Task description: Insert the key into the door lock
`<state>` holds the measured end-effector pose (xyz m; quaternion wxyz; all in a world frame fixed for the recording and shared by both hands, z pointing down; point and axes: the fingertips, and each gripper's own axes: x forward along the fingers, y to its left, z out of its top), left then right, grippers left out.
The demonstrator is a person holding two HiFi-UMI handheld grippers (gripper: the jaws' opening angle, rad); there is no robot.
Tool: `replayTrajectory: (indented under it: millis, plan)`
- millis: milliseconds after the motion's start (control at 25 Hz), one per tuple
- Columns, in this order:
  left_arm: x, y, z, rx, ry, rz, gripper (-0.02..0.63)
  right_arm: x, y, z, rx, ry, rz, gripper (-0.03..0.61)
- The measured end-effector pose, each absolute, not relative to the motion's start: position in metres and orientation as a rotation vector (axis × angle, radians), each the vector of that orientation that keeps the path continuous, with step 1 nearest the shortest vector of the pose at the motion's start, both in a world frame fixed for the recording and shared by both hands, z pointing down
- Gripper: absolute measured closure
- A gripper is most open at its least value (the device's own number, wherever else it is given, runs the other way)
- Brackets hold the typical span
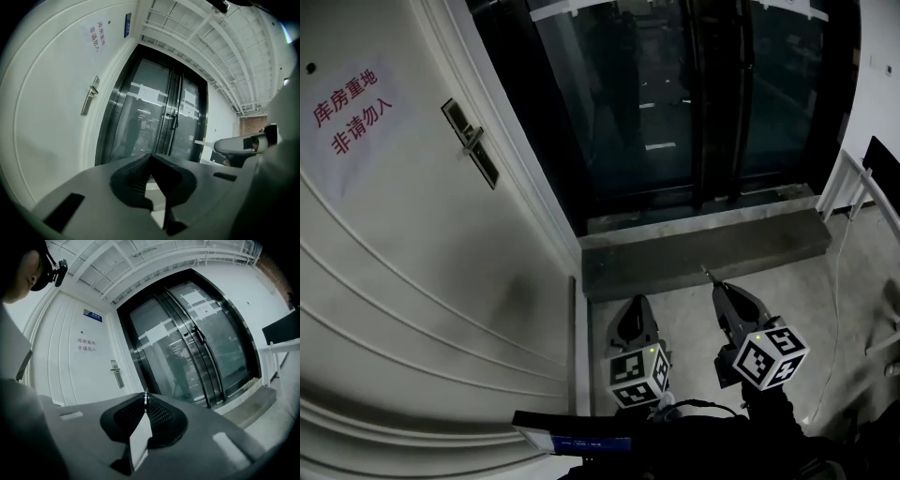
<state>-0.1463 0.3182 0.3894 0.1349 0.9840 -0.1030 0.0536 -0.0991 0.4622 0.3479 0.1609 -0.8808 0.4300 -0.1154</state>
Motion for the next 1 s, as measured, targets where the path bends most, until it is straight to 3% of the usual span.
replayTrajectory:
  millis: [640,1000]
  plan:
    - [-0.072,0.239,0.418,2.783,-0.35,0.206,0.612,-0.018,0.379,0.365,-2.546,1.251,-0.378,0.566]
    - [0.026,0.201,0.419,2.79,-0.438,0.211,0.612,0.09,0.334,0.364,-2.5,1.335,-0.371,0.566]
